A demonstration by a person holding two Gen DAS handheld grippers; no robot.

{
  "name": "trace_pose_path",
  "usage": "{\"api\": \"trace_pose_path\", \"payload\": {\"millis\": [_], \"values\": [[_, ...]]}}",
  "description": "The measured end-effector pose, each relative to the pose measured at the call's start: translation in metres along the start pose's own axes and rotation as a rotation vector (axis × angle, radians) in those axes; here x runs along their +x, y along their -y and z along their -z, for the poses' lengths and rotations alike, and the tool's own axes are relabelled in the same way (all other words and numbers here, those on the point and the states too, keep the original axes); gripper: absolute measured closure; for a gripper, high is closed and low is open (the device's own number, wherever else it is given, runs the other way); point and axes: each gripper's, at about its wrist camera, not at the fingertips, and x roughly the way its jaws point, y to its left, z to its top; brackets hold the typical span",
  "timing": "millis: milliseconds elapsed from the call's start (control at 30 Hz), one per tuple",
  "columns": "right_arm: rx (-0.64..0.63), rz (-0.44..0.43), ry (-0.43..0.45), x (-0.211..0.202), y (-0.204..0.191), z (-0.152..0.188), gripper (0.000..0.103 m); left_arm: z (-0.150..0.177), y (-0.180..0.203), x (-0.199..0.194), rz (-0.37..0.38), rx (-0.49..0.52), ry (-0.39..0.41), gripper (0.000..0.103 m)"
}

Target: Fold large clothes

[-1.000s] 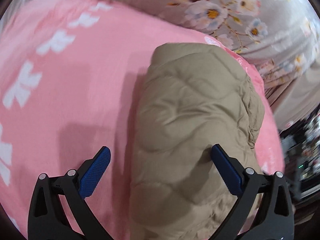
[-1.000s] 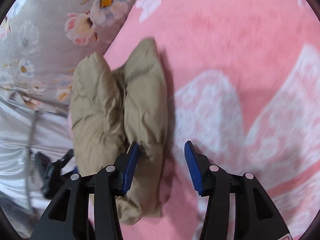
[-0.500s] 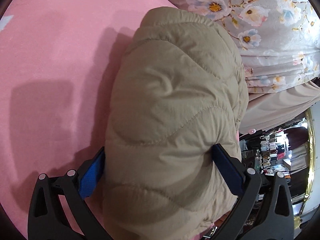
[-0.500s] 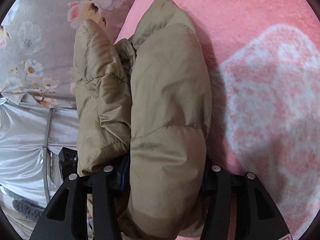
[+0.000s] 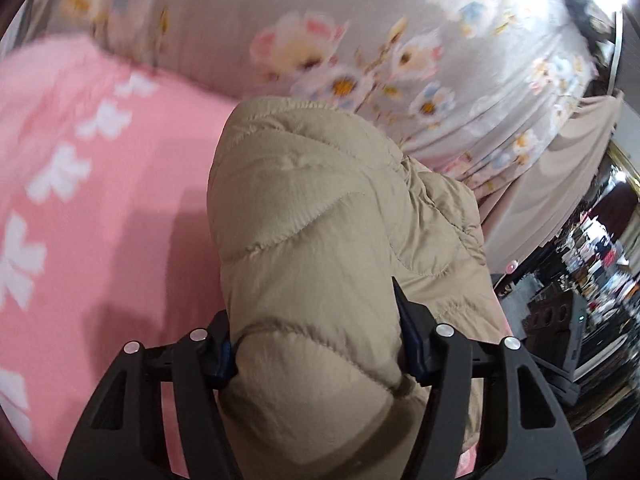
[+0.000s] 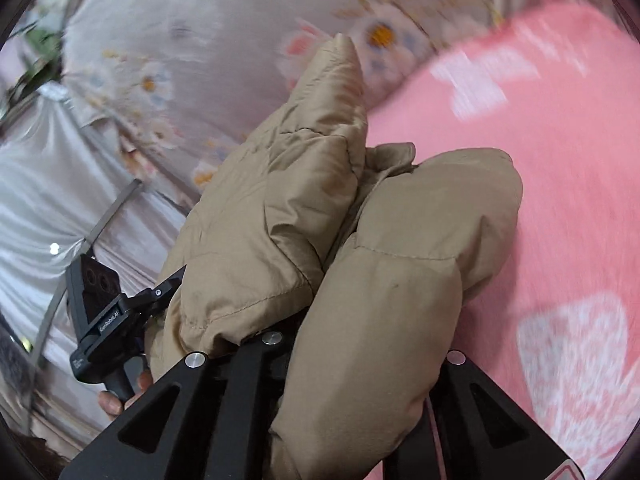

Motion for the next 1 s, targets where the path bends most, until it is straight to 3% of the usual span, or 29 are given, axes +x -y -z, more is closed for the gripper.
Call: {"api": "trace_pose_path", "payload": {"millis": [267, 433, 767, 1000], "values": [[-0.255, -0.081, 0.186, 0.006, -0.106, -0.057, 0.09, -0.072, 0.016, -0.085, -0.044, 0.174, 0.265, 0.043], [-0.314, -0.125, 0.21, 0.049, -0.146, -0.08, 0.09, -0.109, -0.006, -0.105, -0.131, 0.243, 0.354, 0.042], [-0.317, -0.14, 0.131, 0.177, -0.156, -0.084, 0.09, -0.135, -0.105, -0.072, -0.229, 0.203, 0.363, 0.042], [-0.27, -0.07, 0.059, 0.246, -0.125, -0.068, 0.09, -0.126, -0.17, -0.008, -0.24, 0.149, 0.28, 0.042]]}}
